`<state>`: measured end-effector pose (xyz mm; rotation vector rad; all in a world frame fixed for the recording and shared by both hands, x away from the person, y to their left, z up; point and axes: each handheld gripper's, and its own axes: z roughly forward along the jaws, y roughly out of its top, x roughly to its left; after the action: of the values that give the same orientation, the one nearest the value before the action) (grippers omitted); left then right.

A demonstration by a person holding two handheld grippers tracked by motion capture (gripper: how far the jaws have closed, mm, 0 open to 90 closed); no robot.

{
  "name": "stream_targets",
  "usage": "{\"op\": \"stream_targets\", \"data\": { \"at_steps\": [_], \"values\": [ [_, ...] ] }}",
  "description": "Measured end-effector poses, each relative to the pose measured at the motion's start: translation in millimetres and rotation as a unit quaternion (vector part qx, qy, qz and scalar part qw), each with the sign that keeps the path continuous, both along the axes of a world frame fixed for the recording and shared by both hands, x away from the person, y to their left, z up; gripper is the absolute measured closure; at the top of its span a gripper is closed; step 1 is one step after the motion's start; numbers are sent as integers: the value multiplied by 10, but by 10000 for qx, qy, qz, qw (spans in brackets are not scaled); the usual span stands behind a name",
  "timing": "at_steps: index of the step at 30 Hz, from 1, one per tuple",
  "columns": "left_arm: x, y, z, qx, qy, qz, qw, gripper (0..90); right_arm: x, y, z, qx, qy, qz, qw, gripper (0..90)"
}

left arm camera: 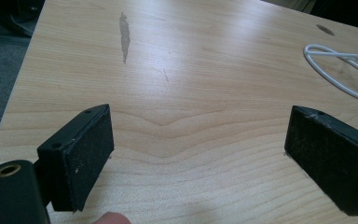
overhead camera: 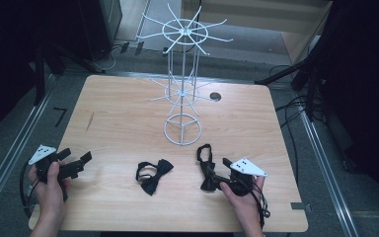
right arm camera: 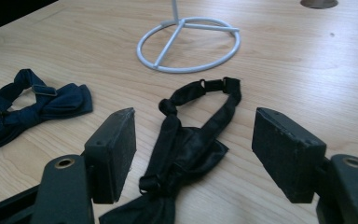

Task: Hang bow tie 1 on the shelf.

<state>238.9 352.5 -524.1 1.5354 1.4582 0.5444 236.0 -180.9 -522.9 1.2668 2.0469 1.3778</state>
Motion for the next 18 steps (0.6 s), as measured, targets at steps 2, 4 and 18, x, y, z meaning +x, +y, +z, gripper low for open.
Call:
{"op": "stream_targets", "data": {
  "at_steps": [2, 4, 18],
  "values": [
    [0, -1, 1, 2, -3, -1, 10000, 84, 10, 61, 1, -52, -14, 71, 10000, 307],
    [-2, -3, 1, 8, -7, 4, 10000, 84, 12, 131, 8, -167, -73, 172, 9997, 306],
    [-4, -7, 2, 43, -6, -21, 10000, 84, 144, 454, 14, -139, -72, 405, 9991, 321]
  ]
}}
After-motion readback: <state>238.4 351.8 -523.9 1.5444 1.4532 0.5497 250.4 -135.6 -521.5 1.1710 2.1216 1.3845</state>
